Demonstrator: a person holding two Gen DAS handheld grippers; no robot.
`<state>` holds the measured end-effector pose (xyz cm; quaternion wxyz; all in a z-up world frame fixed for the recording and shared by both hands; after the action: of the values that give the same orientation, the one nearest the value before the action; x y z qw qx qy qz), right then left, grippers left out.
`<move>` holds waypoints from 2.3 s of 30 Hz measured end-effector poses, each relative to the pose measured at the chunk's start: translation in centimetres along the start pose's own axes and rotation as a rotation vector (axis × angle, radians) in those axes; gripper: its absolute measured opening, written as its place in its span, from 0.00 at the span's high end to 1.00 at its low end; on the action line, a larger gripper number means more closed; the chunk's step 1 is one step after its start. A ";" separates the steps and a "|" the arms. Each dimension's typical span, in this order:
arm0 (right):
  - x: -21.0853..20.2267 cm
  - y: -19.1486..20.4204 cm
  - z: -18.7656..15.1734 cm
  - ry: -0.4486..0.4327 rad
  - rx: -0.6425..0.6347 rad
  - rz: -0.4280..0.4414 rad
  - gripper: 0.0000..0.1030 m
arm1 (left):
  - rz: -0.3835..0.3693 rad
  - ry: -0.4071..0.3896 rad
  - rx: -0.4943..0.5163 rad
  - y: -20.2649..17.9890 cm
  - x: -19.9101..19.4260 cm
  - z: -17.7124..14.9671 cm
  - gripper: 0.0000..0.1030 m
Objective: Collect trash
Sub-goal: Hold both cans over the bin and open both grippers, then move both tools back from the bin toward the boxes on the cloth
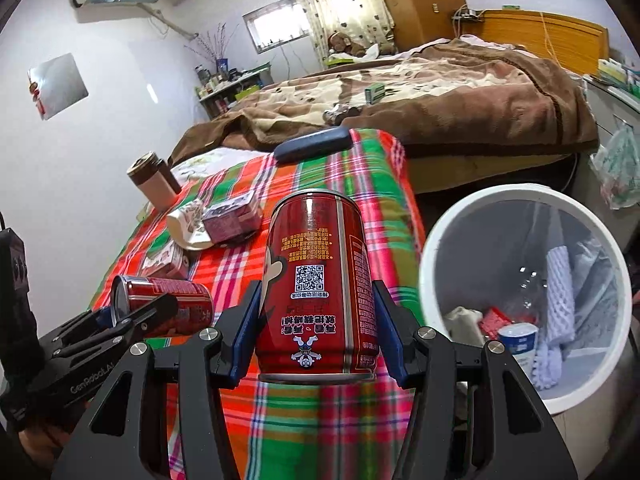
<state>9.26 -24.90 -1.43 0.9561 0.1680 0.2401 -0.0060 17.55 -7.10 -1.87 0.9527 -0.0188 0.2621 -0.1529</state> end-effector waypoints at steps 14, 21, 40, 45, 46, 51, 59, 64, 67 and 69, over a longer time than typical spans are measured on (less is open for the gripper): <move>-2.7 -6.0 1.5 -0.061 0.055 -0.116 0.47 | -0.147 -0.028 0.114 -9.8 0.8 1.9 0.49; -3.7 -9.4 1.9 -0.067 0.072 -0.197 0.47 | -0.254 -0.011 0.143 -15.1 2.1 2.0 0.49; -2.8 -15.7 0.0 0.056 0.068 -0.355 0.47 | -0.340 0.090 0.201 -22.6 6.7 -0.6 0.41; -3.2 -15.9 0.1 0.043 0.064 -0.359 0.46 | -0.340 0.079 0.190 -22.1 6.3 -0.3 0.32; -3.2 -15.8 0.2 0.039 0.062 -0.356 0.42 | -0.337 0.078 0.191 -22.0 6.3 -0.3 0.31; -3.8 -15.3 0.7 0.013 0.052 -0.352 0.39 | -0.329 0.068 0.175 -21.2 5.6 -0.2 0.28; -4.1 -14.3 0.9 -0.015 0.063 -0.338 0.39 | -0.304 0.048 0.146 -19.3 4.3 0.1 0.28; -4.0 -13.0 0.9 -0.025 0.046 -0.316 0.39 | -0.276 0.022 0.133 -17.8 3.1 0.3 0.28; -3.9 -12.1 0.8 -0.033 0.041 -0.294 0.39 | -0.268 0.009 0.120 -16.6 2.3 0.5 0.28; -3.9 -11.5 0.8 -0.038 0.034 -0.281 0.39 | -0.255 -0.002 0.120 -15.8 1.7 0.7 0.28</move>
<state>5.16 -36.26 -2.63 0.9471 0.1488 0.2432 -0.1471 14.90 -22.71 -0.25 0.9253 0.0050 0.2469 -0.2879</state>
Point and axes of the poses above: each gripper's, at about its wrist camera, not at the fingertips, and x roughly the way its jaws point, y to its left, z to its top, the point moved 4 cm from there along x, roughly the way its jaws point, and after that the axes turned 14 degrees about -y, right-handed, at the moved point
